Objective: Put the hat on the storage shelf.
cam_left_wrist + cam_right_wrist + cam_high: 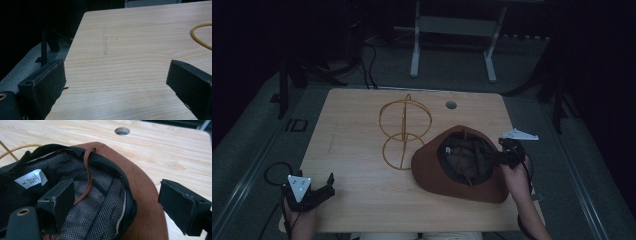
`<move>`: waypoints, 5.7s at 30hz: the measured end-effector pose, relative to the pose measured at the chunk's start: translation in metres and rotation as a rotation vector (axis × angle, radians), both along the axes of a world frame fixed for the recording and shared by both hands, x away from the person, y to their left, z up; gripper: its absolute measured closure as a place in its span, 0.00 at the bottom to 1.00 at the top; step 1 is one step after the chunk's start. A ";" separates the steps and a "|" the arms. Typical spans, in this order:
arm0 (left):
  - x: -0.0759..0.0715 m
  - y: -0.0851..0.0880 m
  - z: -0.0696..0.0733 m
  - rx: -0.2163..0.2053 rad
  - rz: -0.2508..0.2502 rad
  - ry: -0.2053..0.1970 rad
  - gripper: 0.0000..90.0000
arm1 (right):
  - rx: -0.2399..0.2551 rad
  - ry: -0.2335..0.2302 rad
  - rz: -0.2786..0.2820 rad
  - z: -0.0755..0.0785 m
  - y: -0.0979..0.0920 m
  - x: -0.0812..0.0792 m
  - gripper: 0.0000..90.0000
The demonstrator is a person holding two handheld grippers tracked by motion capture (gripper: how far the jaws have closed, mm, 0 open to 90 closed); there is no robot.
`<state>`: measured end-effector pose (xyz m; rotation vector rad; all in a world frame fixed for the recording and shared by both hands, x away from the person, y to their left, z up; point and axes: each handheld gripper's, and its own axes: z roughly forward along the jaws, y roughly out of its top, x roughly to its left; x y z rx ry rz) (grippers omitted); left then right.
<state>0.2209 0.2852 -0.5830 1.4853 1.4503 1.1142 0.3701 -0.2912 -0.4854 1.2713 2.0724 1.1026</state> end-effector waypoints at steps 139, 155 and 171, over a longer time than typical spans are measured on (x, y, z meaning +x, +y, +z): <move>0.076 -0.291 0.145 0.065 -0.988 0.191 0.15 | -0.008 -0.160 -0.147 0.060 -0.014 -0.043 0.93; 0.110 -0.336 0.162 0.162 -0.904 0.187 0.17 | 0.010 -0.164 -0.133 0.061 -0.011 -0.049 0.93; 0.129 -0.349 0.148 0.191 -0.735 0.208 0.55 | 0.028 -0.178 -0.092 0.067 -0.003 -0.062 0.93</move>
